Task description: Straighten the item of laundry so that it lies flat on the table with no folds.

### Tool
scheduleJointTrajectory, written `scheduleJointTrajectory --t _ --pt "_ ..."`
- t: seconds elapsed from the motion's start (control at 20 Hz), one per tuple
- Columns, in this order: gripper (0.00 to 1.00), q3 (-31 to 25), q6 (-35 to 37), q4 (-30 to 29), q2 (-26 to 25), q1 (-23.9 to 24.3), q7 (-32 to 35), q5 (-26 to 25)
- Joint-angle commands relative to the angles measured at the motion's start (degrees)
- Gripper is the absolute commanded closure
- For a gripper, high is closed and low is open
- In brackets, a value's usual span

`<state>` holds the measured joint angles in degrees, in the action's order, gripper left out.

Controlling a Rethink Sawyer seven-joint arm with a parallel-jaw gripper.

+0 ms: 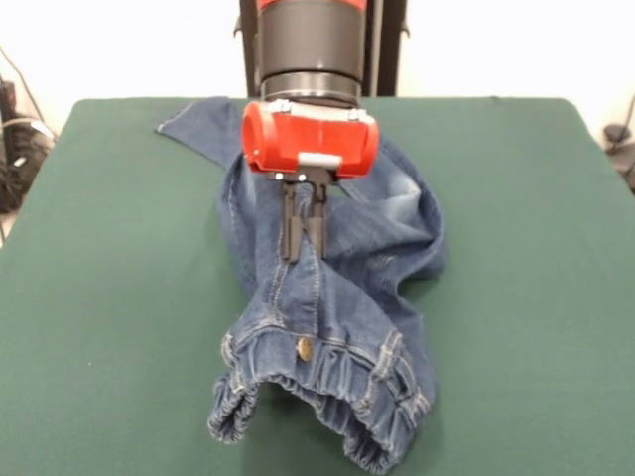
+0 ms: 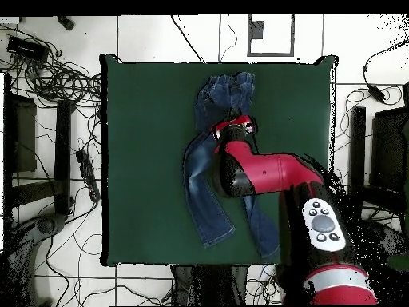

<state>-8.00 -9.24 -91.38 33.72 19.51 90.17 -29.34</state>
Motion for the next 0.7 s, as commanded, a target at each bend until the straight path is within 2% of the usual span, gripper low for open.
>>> scheduleJointTrajectory --t 0.05,0.2,0.4,0.7 --pt "1.00 5.0 -10.1 5.2 -4.0 -6.6 9.6 7.4" --pt "1.00 6.8 -12.3 5.1 -5.2 -7.3 9.1 8.5" --pt "1.00 6.1 -11.8 5.1 -5.7 -6.8 8.8 7.6" --pt "1.00 1.7 -6.1 4.6 -4.6 -4.0 8.0 3.9"
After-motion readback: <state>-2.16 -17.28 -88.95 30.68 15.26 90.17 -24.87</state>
